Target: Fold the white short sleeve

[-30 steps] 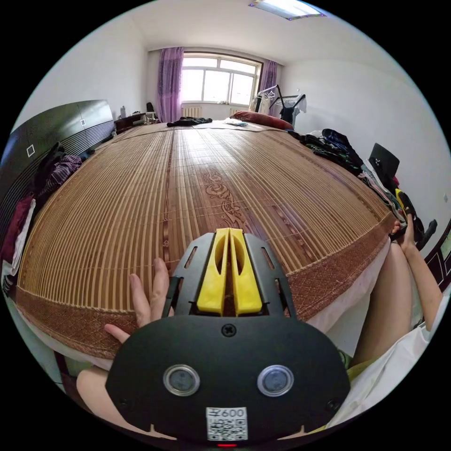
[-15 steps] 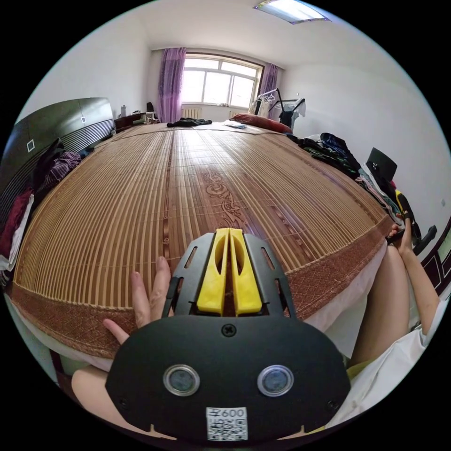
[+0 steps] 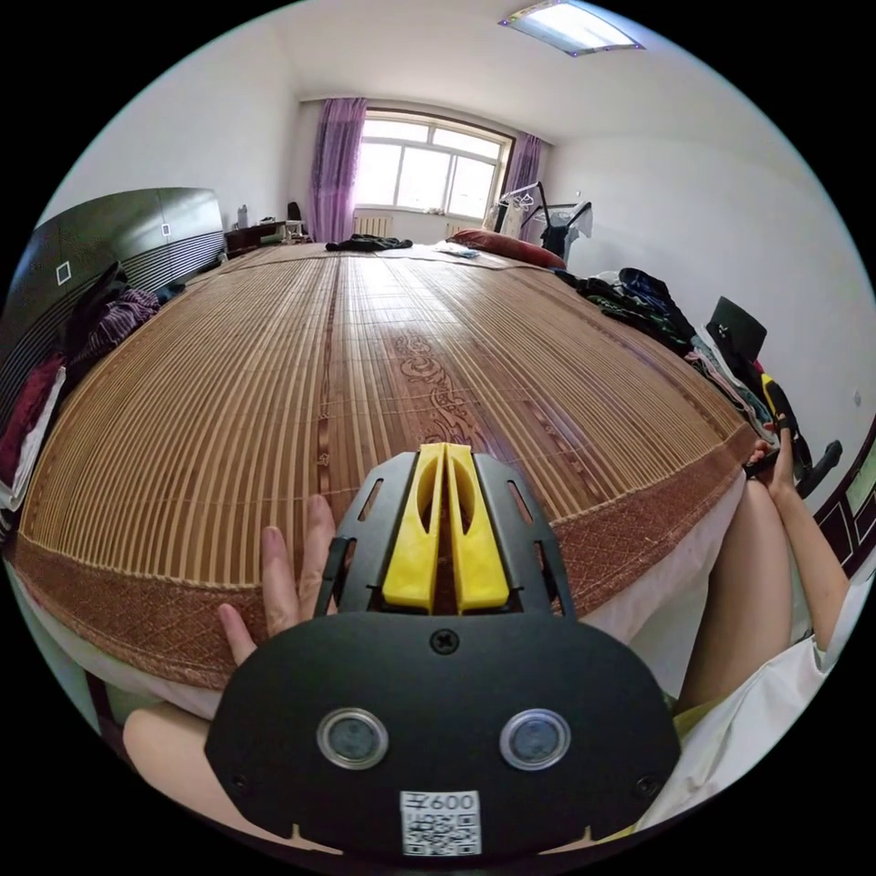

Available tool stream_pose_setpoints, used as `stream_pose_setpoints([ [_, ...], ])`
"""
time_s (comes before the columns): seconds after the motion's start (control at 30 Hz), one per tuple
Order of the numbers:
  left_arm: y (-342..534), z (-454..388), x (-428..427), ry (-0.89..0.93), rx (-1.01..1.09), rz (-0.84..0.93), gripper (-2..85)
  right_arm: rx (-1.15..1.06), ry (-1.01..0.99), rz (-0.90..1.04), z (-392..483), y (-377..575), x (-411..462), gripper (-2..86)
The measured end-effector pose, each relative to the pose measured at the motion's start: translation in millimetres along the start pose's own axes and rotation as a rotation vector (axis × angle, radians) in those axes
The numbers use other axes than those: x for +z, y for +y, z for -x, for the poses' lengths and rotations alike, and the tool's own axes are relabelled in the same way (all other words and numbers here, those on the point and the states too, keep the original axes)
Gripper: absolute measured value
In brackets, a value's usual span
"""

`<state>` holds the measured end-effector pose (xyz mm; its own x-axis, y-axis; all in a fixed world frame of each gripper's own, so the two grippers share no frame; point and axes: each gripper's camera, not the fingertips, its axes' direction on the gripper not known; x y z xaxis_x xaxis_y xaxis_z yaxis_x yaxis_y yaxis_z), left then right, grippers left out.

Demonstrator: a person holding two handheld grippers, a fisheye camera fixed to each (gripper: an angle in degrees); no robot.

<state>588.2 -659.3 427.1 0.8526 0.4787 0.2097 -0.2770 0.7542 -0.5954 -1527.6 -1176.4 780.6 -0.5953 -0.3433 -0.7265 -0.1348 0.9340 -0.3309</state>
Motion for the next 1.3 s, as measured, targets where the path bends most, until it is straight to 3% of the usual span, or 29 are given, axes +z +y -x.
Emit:
stream_pose_setpoints([
  [0.4, -8, -60, -5, -0.025, 0.012, -0.009, 0.1, -0.113, -0.023, 0.012, 12, -9, 8, -0.9],
  [0.87, -1, -90, -6, -0.017, 0.006, -0.02, 0.2, -0.059, 0.008, 0.014, 28, -26, 12, -0.7],
  [1.07, 6, -93, -8, -0.011, 0.001, -0.028, 0.2, -0.228, -0.039, 0.022, 77, -27, 13, 0.5],
  [1.3, 18, -99, -10, -0.045, 0.018, -0.04, 0.2, -0.512, -0.237, 0.115, 143, -25, 23, 9.2],
])
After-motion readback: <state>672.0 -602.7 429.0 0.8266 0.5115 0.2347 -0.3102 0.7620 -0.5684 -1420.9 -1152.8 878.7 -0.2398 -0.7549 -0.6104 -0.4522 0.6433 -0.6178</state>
